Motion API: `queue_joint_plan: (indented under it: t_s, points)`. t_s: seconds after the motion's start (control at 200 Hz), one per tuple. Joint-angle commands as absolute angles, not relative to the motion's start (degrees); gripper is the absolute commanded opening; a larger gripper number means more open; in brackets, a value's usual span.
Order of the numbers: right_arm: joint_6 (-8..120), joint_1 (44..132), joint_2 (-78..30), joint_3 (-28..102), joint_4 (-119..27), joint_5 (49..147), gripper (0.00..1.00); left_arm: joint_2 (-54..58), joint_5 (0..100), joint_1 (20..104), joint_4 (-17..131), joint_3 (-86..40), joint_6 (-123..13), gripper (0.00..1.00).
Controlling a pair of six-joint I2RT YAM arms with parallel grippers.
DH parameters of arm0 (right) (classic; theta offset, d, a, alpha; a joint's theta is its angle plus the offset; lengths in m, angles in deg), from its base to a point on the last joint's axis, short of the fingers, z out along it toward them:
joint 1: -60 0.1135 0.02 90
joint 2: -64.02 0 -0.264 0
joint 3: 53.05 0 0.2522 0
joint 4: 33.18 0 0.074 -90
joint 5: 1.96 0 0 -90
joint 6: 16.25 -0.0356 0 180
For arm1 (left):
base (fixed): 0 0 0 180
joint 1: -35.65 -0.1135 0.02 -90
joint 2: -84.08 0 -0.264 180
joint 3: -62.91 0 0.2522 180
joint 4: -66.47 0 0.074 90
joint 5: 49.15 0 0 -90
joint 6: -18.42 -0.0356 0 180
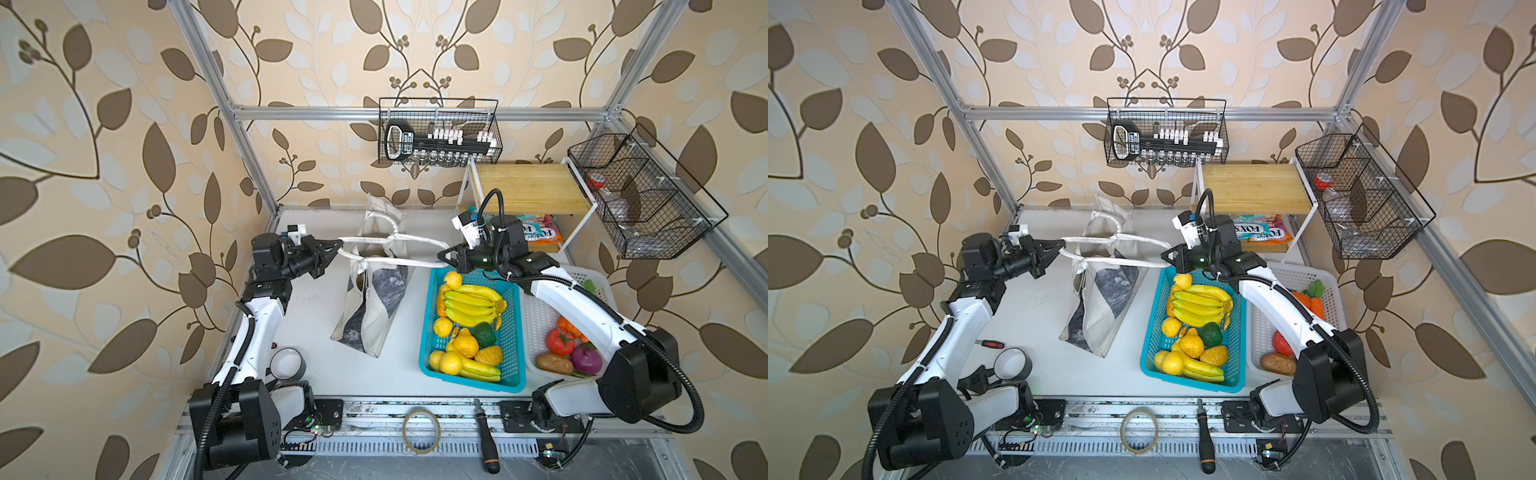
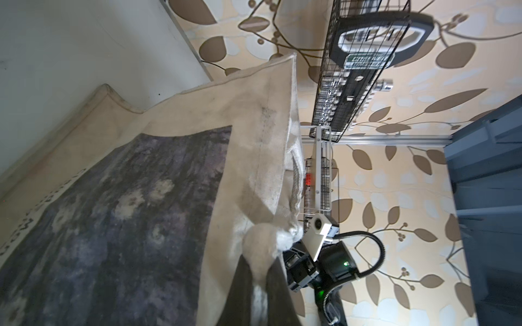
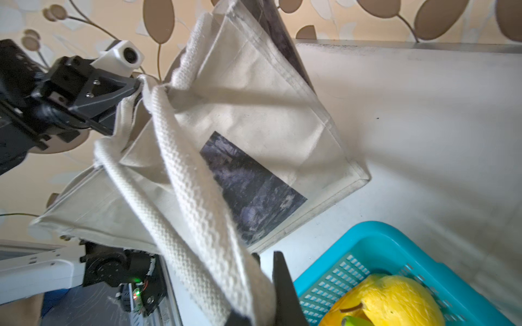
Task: Place the food into the grocery bag and tie it
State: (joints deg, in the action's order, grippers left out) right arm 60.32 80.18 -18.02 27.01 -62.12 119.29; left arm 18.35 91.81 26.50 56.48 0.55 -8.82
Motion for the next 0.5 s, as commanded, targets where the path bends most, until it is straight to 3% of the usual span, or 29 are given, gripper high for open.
queue_joint_plan:
  t_s: [0.0, 0.165, 0.36, 0.495]
  points:
    - [61.3, 78.6, -21.1, 30.9, -69.7, 108.7, 0.0, 20.1, 70.9, 27.0, 49.1, -3.2, -19.3, 0.0]
    - [62.9, 75.5, -21.1, 33.8, -73.1, 106.5, 0.0, 23.2, 73.5, 12.8, 49.9, -3.6, -15.8, 0.0]
    - [61.5, 72.0, -20.3, 35.6, -75.1, 107.4, 0.0, 23.4, 78.4, 12.3, 58.3, -2.8, -8.4, 0.0]
    - [61.0, 69.4, -19.9, 37.7, -75.5, 108.0, 0.0, 23.9, 79.1, 11.4, 54.1, -6.1, -8.5, 0.0]
